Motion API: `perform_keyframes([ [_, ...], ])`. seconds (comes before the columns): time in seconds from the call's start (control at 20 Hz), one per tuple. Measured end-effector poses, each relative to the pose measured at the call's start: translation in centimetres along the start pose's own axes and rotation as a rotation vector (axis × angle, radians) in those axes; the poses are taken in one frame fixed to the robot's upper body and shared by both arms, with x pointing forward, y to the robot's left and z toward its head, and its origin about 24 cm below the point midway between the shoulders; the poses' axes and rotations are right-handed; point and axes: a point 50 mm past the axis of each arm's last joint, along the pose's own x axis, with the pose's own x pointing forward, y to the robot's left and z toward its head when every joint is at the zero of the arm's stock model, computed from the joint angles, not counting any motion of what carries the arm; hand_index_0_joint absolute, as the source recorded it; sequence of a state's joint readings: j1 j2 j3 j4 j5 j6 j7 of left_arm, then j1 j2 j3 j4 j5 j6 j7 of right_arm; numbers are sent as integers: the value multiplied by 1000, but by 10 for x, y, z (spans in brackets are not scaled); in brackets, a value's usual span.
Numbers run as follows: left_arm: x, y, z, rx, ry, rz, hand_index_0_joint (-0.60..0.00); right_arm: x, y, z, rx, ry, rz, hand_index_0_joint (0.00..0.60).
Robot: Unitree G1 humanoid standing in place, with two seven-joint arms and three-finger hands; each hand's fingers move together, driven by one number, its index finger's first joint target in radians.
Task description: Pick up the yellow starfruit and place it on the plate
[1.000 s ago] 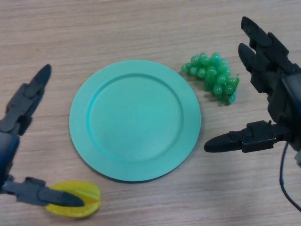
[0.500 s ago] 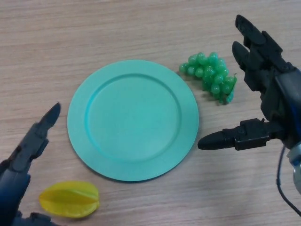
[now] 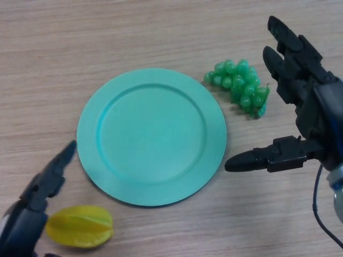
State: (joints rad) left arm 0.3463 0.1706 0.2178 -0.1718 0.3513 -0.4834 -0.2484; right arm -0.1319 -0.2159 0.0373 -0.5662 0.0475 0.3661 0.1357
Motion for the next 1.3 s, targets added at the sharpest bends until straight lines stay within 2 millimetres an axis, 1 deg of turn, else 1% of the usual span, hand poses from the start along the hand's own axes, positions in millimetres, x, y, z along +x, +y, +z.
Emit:
perform_keyframes([
  [0.1,-1,-7,-1,-20,-9,-1,0,0,0,1,0,-6,1,0],
  [0.2,-5,-13,-10,-41,28,2,0,0,0,2,-5,-9,2,0],
  [0.25,-7,-16,-13,-10,52,5,0,0,-1,3,-7,-11,3,0],
  [0.3,-7,-16,-14,19,59,13,0,0,-1,3,-8,-13,4,0],
  [0.4,-7,-15,-14,18,41,67,0,-1,-1,4,-9,-17,4,0],
  [0.45,-7,-15,-14,20,18,86,0,-1,0,8,-11,-32,5,0],
  [0.55,-6,-20,-16,73,20,58,0,-1,1,11,31,-51,23,0],
  [0.65,-7,-25,-18,68,26,51,0,-1,1,12,38,-53,25,0],
  [0.8,-10,-28,-23,127,48,31,0,-1,2,13,61,-55,28,0],
  [0.9,-13,-28,-24,126,60,43,0,-1,0,13,62,-54,-1,0],
  [1.05,-15,-29,-25,182,60,61,0,-2,-5,13,58,-55,-28,0],
  [1.15,-16,-29,-25,170,61,70,0,-2,-5,13,58,-55,-33,0],
  [1.25,-16,-29,-22,99,55,94,0,-2,-5,13,58,-55,-39,0],
  [1.3,-16,-29,-21,99,52,93,0,-2,-5,13,58,-55,-39,0],
])
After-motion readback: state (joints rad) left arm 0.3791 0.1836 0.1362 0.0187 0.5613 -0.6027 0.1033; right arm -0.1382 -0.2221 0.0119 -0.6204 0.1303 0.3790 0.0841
